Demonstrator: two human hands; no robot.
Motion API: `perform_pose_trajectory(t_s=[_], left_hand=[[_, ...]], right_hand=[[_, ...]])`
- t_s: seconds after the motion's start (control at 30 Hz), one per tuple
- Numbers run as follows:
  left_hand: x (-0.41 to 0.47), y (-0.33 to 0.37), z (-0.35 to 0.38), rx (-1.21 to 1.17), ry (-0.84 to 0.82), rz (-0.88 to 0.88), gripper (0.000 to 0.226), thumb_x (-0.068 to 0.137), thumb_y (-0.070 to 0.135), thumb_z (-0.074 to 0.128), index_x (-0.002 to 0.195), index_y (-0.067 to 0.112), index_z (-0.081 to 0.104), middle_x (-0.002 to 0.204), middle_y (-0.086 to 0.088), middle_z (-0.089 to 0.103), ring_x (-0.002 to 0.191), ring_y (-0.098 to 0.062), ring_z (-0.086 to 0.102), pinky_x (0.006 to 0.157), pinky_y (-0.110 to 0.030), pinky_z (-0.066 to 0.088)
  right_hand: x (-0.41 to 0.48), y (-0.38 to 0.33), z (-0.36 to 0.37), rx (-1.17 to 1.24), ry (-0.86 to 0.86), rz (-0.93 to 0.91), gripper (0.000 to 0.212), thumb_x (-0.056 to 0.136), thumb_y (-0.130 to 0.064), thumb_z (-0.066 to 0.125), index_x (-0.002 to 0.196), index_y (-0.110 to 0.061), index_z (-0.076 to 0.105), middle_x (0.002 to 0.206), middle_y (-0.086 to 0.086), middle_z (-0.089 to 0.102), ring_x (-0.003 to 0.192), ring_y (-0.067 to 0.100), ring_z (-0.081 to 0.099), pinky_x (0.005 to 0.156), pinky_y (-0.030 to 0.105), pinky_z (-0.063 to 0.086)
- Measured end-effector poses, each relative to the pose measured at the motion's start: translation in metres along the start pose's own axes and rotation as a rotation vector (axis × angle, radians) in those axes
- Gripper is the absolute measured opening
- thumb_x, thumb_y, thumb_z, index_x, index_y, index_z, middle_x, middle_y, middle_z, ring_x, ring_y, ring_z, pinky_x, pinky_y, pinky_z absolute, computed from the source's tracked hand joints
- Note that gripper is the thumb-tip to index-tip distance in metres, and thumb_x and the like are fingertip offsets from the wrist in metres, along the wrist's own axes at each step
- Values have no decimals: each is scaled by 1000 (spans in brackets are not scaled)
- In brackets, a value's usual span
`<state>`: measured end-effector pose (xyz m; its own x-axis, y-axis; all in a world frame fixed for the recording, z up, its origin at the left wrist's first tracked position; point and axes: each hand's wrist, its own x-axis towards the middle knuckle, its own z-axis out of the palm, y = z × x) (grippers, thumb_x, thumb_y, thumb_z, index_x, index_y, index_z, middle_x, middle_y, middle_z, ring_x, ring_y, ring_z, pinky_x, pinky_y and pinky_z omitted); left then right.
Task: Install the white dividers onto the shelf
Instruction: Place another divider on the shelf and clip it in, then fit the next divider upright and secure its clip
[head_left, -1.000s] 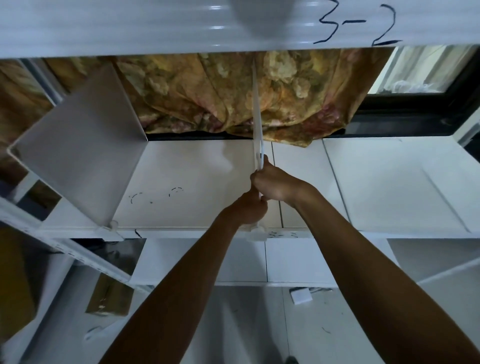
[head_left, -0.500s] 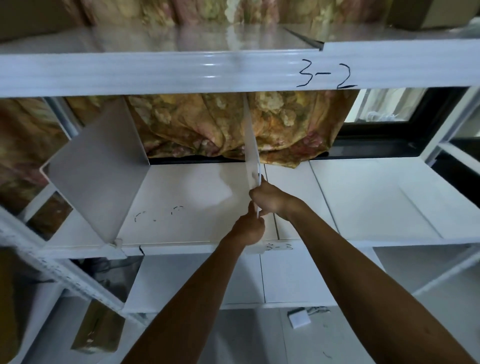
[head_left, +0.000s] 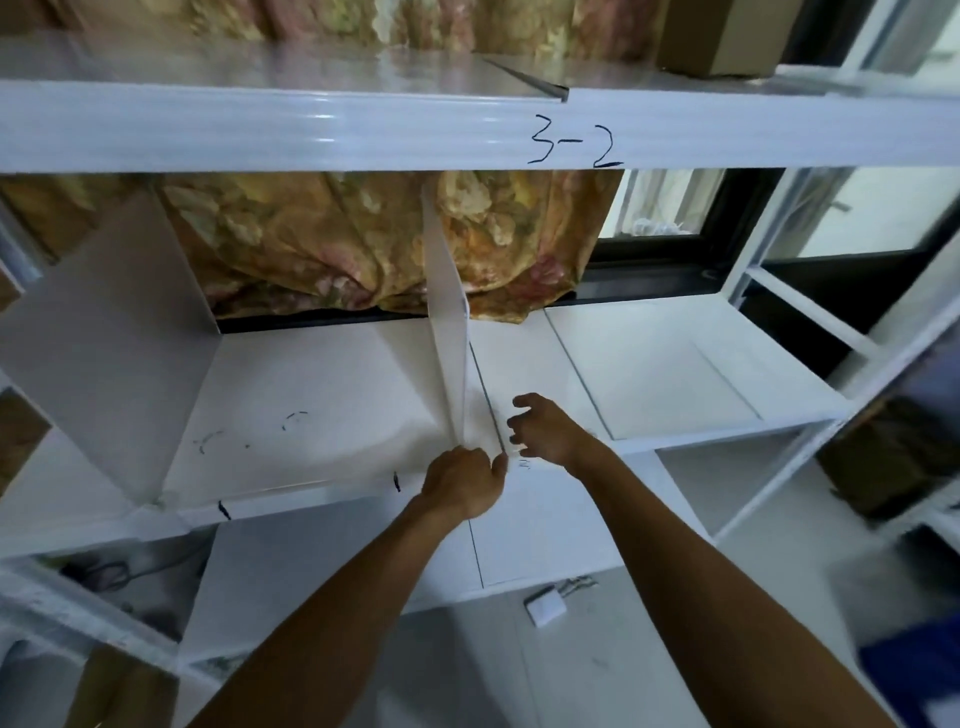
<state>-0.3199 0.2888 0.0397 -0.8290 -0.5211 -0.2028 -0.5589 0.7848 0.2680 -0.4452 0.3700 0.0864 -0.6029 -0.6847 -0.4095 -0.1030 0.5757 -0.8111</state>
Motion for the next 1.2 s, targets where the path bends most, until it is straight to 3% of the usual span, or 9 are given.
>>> perform_pose_trajectory(t_s=[0.07, 0.13, 0.33, 0.43, 0.6, 0.67, 0.73, 0.83, 1.2], left_hand=[[-1, 7, 10, -16, -12, 87, 56, 105, 44, 27, 92, 6, 67, 104, -16, 71, 98, -32, 66, 80, -33, 46], [-1, 16, 19, 1, -56, 153, 49, 104, 39, 30, 80, 10, 60, 97, -16, 71, 95, -31, 65, 79, -34, 47], [15, 48, 21, -41, -28, 209, 34, 101, 32, 36, 98, 10, 62, 101, -8, 68, 93, -26, 61, 75, -32, 44], [33, 65, 22, -81, 32, 182, 30, 98, 31, 41, 111, 15, 62, 111, -6, 68, 100, -27, 63, 85, -34, 50], [63, 114, 31, -132, 96, 109, 32, 97, 26, 46, 125, 13, 57, 122, -8, 64, 112, -30, 60, 90, -35, 47], [75, 139, 37, -165, 102, 113, 39, 97, 22, 46, 134, 9, 53, 135, -10, 58, 125, -29, 53, 102, -36, 44], [87, 160, 43, -188, 78, 119, 51, 98, 19, 44, 147, 6, 41, 155, -11, 41, 144, -26, 35, 117, -34, 28], [106, 189, 57, -177, 80, 115, 64, 96, 22, 48, 156, 10, 28, 166, -7, 19, 153, -20, 17, 123, -33, 16], [129, 227, 99, 167, -34, 63, 74, 97, 31, 51, 159, 13, 15, 167, -13, 7, 154, -26, 7, 125, -46, 7]], right_hand=[[-4, 15, -23, 126, 46, 42, 40, 94, 4, 49, 132, -6, 44, 105, 32, 59, 78, 32, 54, 68, 39, 46], [-4, 28, -50, 183, 122, 72, 29, 95, 4, 48, 119, -11, 48, 102, 27, 57, 73, 29, 53, 66, 33, 44], [11, 68, -111, 7, 211, 109, 17, 96, -6, 49, 109, -11, 59, 102, 12, 61, 87, 27, 60, 83, 41, 55], [17, 90, -134, 146, 185, 200, 11, 96, -8, 50, 100, -4, 60, 89, 17, 66, 76, 29, 61, 67, 35, 52], [27, 140, -179, 194, 116, 246, 55, 97, -45, 46, 94, 4, 71, 87, 22, 77, 76, 34, 73, 75, 35, 55], [39, 157, -196, 201, 99, 278, 64, 98, -52, 41, 93, 4, 71, 84, 21, 77, 76, 34, 74, 75, 35, 56], [51, 170, -208, 209, 92, 311, 69, 100, -55, 36, 93, 4, 71, 83, 21, 77, 75, 34, 74, 73, 34, 55], [68, 187, -222, 227, 47, 324, 70, 101, -53, 32, 97, 5, 70, 84, 22, 77, 73, 34, 73, 71, 34, 54], [80, 230, -250, 335, -29, 298, 60, 97, -54, 47, 98, 2, 69, 88, 22, 77, 83, 39, 75, 79, 41, 60]])
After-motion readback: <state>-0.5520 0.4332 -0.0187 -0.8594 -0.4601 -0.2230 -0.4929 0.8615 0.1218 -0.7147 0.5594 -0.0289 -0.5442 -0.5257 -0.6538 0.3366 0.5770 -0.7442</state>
